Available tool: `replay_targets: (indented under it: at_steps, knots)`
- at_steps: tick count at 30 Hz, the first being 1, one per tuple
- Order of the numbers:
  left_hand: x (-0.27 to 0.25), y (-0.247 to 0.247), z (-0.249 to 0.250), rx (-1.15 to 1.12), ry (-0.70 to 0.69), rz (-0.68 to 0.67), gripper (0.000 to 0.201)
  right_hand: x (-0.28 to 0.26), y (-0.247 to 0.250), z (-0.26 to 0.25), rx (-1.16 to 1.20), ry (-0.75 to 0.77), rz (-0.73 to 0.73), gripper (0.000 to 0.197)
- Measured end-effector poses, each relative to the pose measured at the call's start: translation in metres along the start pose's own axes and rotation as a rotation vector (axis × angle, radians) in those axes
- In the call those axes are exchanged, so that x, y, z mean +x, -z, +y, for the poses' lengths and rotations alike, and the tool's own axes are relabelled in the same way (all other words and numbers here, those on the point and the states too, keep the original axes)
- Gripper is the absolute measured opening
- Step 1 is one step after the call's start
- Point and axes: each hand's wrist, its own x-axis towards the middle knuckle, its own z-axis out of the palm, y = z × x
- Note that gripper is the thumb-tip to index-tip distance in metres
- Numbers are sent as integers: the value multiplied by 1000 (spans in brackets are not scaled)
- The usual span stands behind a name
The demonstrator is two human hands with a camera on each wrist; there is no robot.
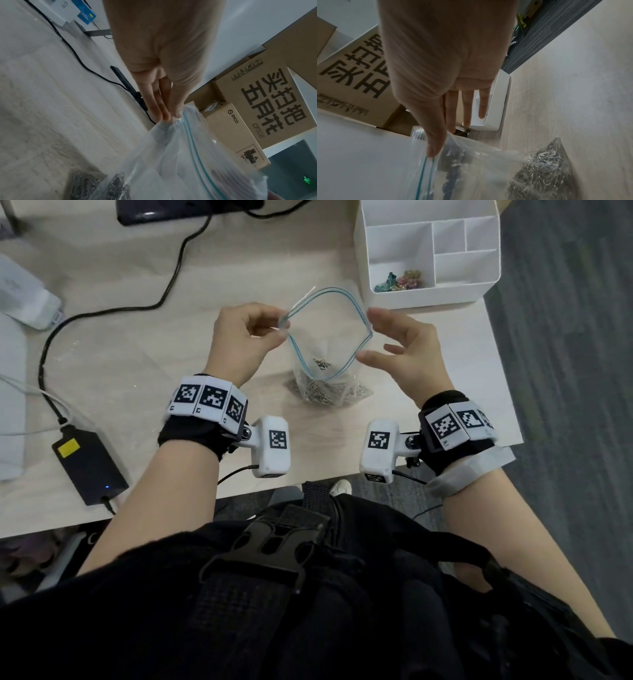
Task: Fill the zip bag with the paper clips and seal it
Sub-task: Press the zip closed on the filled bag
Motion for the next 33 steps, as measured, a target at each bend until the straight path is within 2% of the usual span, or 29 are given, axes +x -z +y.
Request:
replay_targets:
  at_steps: [4,9,11,14,18,20,28,33]
  knots:
    - [3,-1,-1,62,-36,13,19,1,-3,1,-35,9,-8,52]
    - [1,1,-3,129,-57,-110,46,2,-6,5,-13,55,118,21]
    - [2,1,-4,118,-59,-95,35,3,-5,8,9,86,210,12]
    - [4,2,-3,87,-55,-8,16,6,-1,11,25,76,311,30]
    - [7,5,-3,56,-25,63,18,9,-1,7,3,80,305,35]
    - [7,7,-6,33,-7,84,22,11,-1,6,16,64,301,36]
    - [10,7,-20,-28,132,87,15,15,-3,9,-43,-93,307,34]
    - [11,7,-22,38,122,99,14,14,0,10,-50,-127,342,30]
